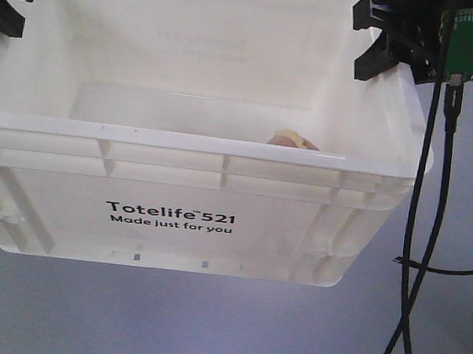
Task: Place moving items into box and shelve
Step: 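Hold the tote raised with both grippers while the base drives away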
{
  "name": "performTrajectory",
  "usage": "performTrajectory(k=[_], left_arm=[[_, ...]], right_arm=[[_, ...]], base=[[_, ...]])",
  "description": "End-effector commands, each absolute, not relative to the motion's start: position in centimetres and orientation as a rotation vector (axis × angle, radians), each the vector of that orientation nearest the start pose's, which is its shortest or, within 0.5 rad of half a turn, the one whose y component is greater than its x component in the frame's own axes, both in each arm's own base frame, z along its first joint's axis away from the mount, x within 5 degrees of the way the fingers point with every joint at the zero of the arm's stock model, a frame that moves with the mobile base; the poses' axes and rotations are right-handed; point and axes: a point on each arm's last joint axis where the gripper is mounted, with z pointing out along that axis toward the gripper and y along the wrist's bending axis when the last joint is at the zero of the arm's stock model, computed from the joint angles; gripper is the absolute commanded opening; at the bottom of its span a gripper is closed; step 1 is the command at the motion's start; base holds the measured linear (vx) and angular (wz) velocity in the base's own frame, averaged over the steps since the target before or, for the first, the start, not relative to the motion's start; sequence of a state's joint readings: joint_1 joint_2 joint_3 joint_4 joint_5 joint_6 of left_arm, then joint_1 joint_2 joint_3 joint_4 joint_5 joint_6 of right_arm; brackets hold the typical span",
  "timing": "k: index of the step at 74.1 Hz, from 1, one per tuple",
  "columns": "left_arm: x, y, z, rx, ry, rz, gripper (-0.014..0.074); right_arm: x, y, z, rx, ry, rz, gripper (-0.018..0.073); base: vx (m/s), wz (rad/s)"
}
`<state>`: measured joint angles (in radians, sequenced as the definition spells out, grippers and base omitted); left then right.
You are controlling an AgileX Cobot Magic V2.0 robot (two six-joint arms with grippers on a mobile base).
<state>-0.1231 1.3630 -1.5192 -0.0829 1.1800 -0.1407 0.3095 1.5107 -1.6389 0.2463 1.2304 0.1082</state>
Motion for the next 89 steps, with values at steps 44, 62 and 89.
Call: performTrajectory(k=[44,62,89], left_arm=[[25.90,-6.26,44.97,-0.035,2.305,-0.521,-0.0006],[25.90,-6.26,44.97,-0.034,2.306,-0.521,-0.0006],[25.89,-6.26,44.96,-0.034,2.307,-0.521,-0.0006]], right_arm=[[27.19,13.57,44.92,-0.234,2.359,0.840,-0.0006],[27.18,13.57,44.92,-0.234,2.360,0.840,-0.0006],[27.19,13.56,44.92,-0.234,2.359,0.838,-0.0006]], base=[[0.21,0.66],[0.29,0.63],[0.35,0.50]])
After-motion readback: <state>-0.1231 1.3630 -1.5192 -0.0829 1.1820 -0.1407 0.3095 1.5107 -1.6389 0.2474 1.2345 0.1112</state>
